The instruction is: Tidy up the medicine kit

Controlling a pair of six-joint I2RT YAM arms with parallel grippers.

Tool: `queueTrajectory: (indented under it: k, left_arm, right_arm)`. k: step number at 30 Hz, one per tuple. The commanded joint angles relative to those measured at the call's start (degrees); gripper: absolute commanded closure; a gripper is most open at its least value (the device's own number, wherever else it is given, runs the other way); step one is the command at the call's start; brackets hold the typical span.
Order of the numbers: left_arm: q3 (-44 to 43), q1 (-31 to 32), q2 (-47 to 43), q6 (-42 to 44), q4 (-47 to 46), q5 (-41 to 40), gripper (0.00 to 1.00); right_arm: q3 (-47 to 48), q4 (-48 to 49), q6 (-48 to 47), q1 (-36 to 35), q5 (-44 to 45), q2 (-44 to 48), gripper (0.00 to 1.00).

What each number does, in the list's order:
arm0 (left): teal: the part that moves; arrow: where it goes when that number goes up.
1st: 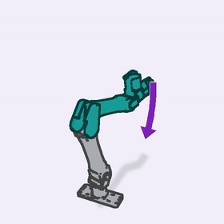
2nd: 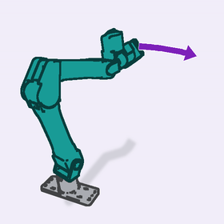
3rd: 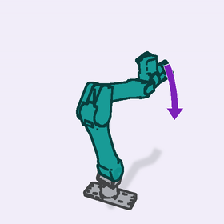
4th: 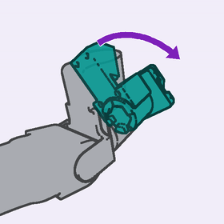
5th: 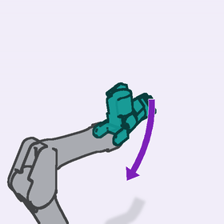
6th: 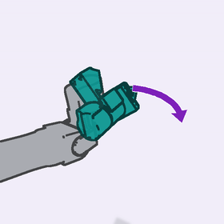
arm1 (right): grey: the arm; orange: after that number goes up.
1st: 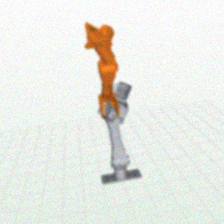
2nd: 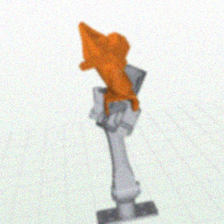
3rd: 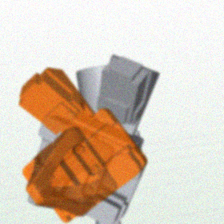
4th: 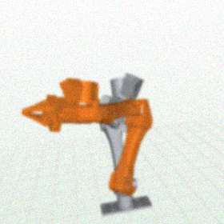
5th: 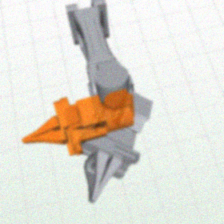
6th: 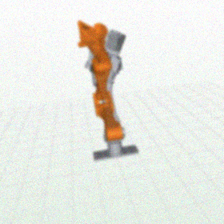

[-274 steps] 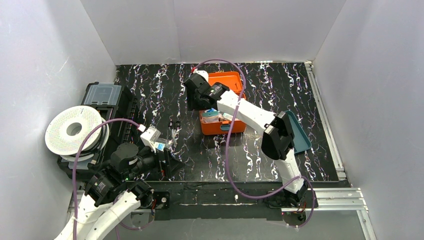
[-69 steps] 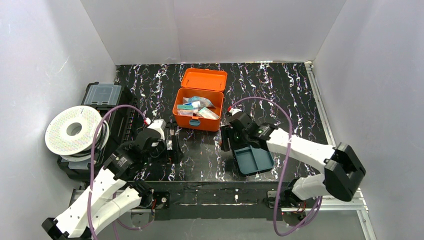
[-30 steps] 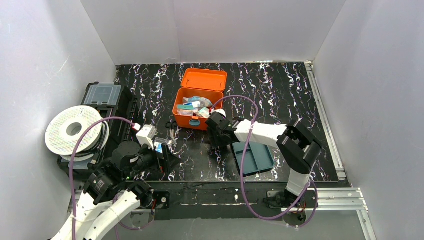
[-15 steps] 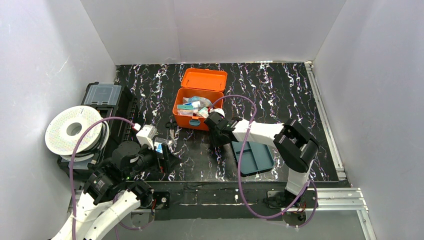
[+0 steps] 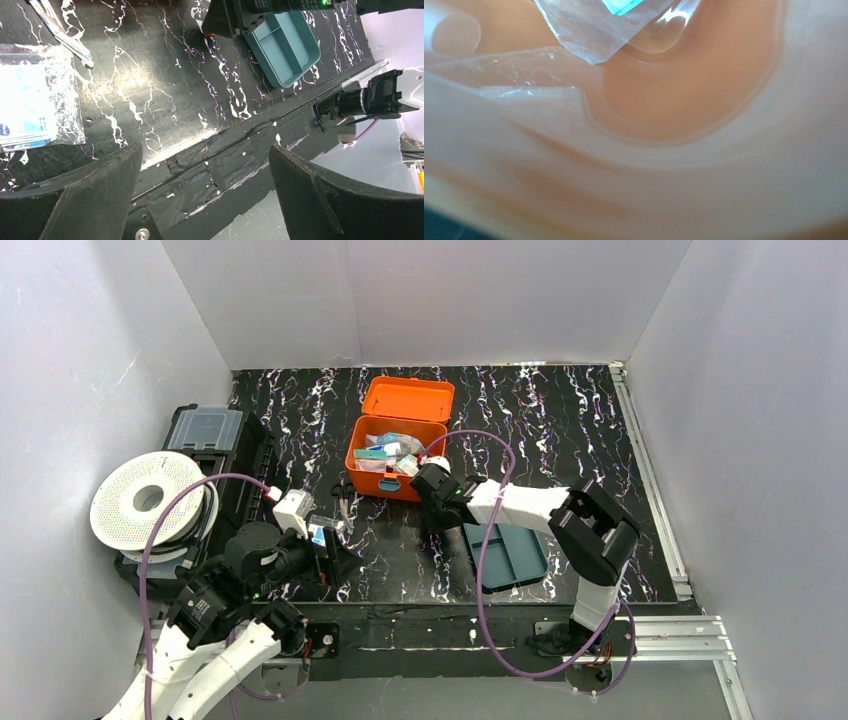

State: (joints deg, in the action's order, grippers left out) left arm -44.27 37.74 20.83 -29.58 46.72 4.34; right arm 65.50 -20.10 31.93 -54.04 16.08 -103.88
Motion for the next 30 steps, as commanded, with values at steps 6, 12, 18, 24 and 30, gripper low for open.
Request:
queueTrajectory:
  k: [6,12,18,24,30]
  left_arm:
    - [0.6,0.1,0.9,0.8,-0.3,0.2,0.02]
    - [0.6,0.1,1.0,0.8,-0.3,0.2,0.02]
    - [0.7,0.1,0.8,0.8,-0.3,0.1,0.02]
    - [0.7,0.1,0.7,0.8,-0.3,0.1,0.02]
    - [0.7,0.1,0.7,0.7,-0.3,0.2,0.02]
  right_arm:
    - [-1.4,-3.7,1.2,-0.8,0.5,7.8,0.80]
    - [-1.9,-5.6,0.7,-0.8,1.8,13.5,0.78]
    - [-2.4,-4.8,2.1,-0.8,-0.3,12.5,0.55]
    - [-2.8,-2.4,3.6,-0.9,-0.6,9.3,0.41]
    - [-1.4,-1.5,3.8,-1.2,-0.9,5.8,0.37]
